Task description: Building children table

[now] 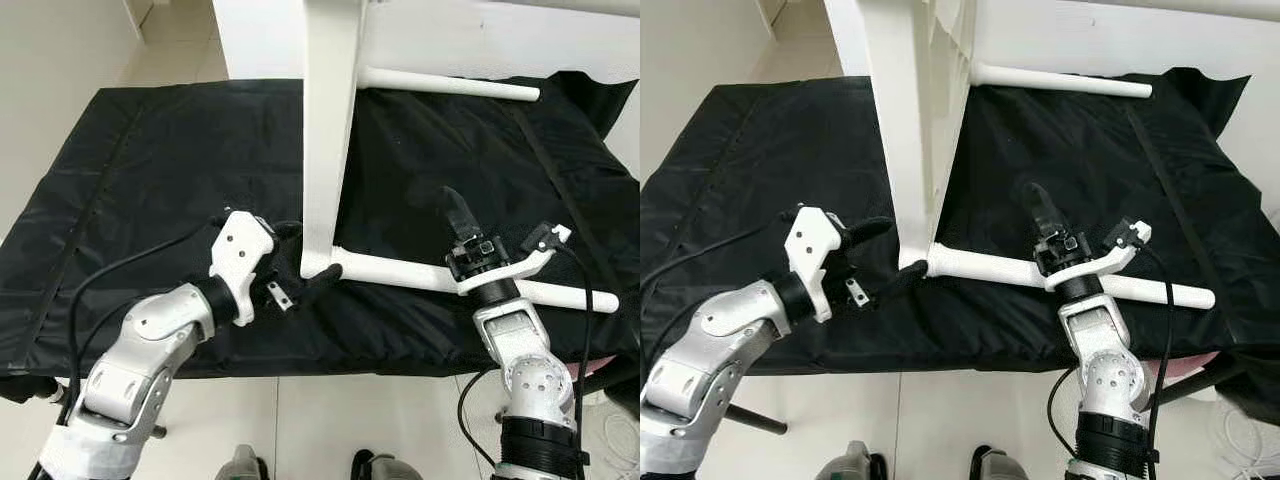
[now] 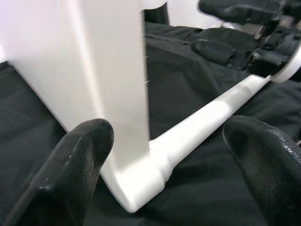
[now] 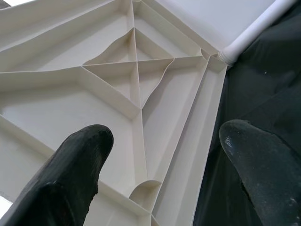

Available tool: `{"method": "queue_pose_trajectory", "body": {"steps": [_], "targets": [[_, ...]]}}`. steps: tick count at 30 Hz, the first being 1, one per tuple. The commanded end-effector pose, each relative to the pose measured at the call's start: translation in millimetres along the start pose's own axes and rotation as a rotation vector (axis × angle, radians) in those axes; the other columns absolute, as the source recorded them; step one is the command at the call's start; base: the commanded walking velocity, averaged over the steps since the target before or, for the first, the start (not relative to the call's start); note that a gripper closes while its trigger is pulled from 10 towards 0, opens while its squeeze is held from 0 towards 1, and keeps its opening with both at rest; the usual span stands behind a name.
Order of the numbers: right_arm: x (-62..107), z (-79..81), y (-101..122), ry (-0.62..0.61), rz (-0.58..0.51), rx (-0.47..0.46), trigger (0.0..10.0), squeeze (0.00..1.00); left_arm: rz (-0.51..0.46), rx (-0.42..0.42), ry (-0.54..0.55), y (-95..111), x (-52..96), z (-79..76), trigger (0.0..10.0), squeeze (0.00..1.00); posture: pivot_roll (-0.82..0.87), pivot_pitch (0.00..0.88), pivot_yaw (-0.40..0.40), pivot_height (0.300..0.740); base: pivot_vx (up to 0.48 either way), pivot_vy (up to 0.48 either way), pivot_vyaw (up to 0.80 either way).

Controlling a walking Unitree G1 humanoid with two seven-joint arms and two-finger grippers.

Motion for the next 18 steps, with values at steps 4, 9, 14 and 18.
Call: {"method": "queue_pose_trajectory", "body": {"steps": [4, 9, 14, 18], "targets": [[-3.1, -1.7, -3, 0.015, 0.021, 0.005, 10.0, 1.0, 0.007, 0.004, 0.154, 1, 6.8, 17.7, 10.0, 1.0, 0.09, 0.101, 0.009, 0.74, 0.0, 0.0, 0.0], [-2.8, -1.8, -6, 0.022, 0.039, 0.014, 10.0, 0.0, 0.039, 0.019, 0.274, -4, 3.1, 29.9, 10.0, 0.74, 0.08, 0.099, 0.002, 0.74, 0.0, 0.0, 0.0], [-2.8, -2.4, -7, 0.024, 0.043, 0.019, 10.0, 0.0, 0.053, 0.036, 0.333, -8, -6.3, 31.0, 10.0, 0.0, 0.07, 0.097, -0.005, 0.74, 0.0, 0.0, 0.0], [-4.6, -3.3, -6, 0.029, 0.044, 0.026, 10.0, 0.0, 0.053, 0.068, 0.407, -10, -17.8, 33.8, 10.0, 0.0, 0.07, 0.096, -0.009, 0.74, 0.0, 0.0, 0.0]]}}
Point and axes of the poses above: a point about 5 cm out from each wrist's last joint towards the gripper, its own x axis pointing back from the gripper into the wrist, its own y axis along the axis of the wrist's last joint, z = x × y, the point moved 2 cm from there along -x, pointing out of the wrist towards the gripper, and after that the axes turned 8 degrees about x, right-handed, at the moved point
